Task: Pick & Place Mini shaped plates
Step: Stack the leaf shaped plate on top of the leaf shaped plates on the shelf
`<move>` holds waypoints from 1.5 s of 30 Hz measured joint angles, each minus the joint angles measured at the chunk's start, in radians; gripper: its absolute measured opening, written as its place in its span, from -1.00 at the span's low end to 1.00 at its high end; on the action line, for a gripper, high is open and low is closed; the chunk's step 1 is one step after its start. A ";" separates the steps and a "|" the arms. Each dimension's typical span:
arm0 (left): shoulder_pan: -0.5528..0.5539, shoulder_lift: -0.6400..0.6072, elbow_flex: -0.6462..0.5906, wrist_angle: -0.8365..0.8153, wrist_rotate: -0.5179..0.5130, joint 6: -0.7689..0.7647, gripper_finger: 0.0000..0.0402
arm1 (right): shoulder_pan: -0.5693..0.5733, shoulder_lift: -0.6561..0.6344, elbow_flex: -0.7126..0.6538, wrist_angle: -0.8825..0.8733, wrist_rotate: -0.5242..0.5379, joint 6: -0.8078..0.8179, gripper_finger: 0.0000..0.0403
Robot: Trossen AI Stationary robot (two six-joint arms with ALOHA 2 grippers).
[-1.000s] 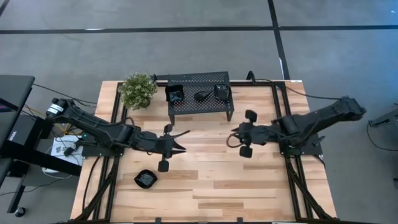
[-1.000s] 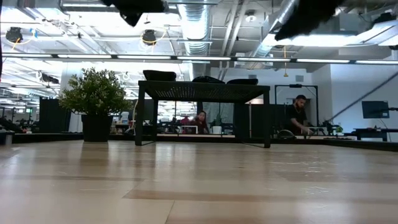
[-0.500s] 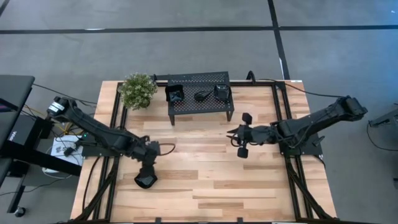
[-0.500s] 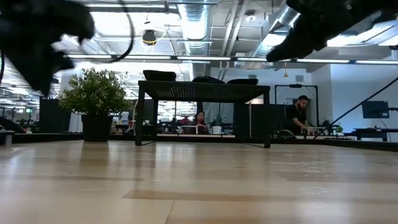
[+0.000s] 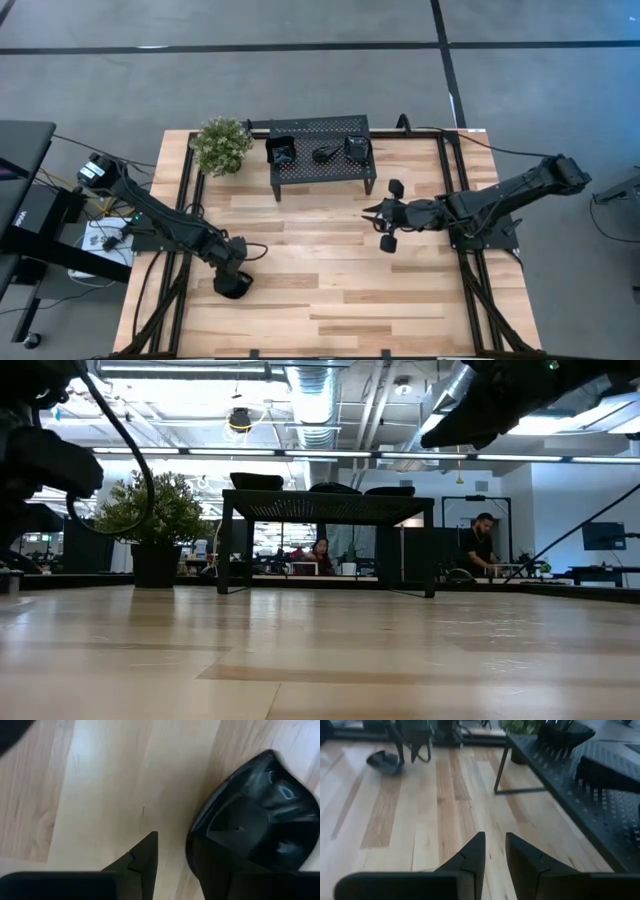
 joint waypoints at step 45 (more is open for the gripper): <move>0.407 0.000 -0.017 0.425 0.101 0.432 -0.96 | -0.023 1.034 0.856 -0.025 -0.469 -0.578 -0.22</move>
